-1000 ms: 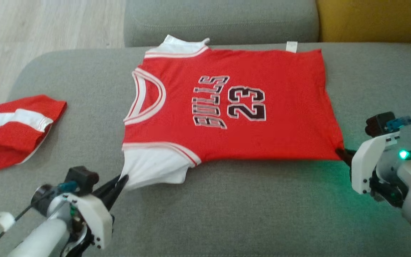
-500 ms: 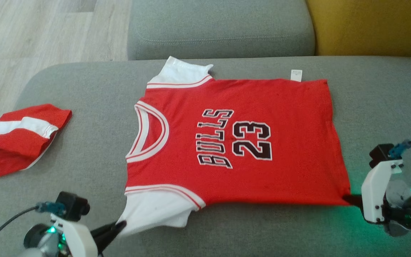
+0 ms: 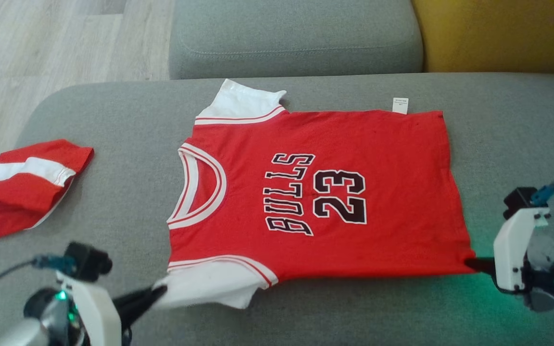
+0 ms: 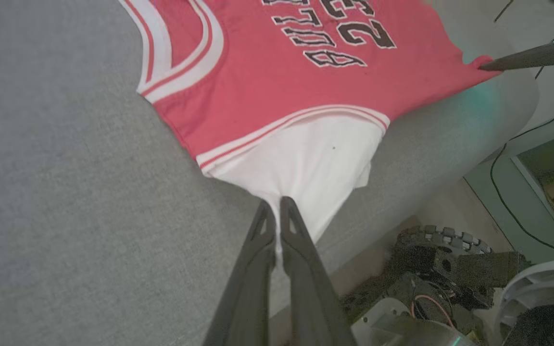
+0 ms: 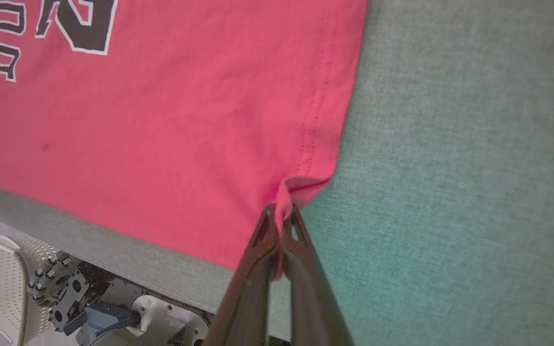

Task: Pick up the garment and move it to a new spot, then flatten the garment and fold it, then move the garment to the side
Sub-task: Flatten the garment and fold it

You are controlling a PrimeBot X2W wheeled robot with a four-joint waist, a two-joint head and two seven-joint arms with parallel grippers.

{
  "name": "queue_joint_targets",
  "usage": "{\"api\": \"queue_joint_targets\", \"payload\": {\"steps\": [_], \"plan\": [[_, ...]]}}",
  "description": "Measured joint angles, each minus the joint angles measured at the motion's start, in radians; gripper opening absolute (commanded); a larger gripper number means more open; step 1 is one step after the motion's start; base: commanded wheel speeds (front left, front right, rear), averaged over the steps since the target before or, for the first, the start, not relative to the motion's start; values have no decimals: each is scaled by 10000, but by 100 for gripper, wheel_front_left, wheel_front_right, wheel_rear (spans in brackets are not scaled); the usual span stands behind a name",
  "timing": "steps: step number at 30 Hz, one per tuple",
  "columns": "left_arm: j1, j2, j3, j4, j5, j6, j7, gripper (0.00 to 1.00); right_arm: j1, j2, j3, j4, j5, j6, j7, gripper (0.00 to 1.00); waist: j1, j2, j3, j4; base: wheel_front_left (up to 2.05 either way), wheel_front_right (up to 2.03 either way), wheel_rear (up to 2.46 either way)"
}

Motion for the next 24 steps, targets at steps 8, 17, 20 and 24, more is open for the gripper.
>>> {"api": "queue_joint_targets", "payload": {"steps": [8,17,20,24], "plan": [[-1293,-113,12,-94,21,0,364,0,-687,268,-311,109,-811,0,234,0,0,0,142,-65,0,0,0],[-3166,-849,-88,800,132,0,435,0,-1876,805,-832,727,-1649,0,-42,0,0,0,743,-115,0,0,0],[-3732,-1076,-247,1229,199,0,355,0,-2248,951,-901,941,-1848,0,-132,0,0,0,1007,-150,0,0,0],[-4405,-1375,-336,1921,230,0,153,0,-2585,1049,-920,1197,-2125,0,-221,0,0,0,1373,-200,0,0,0]]}}
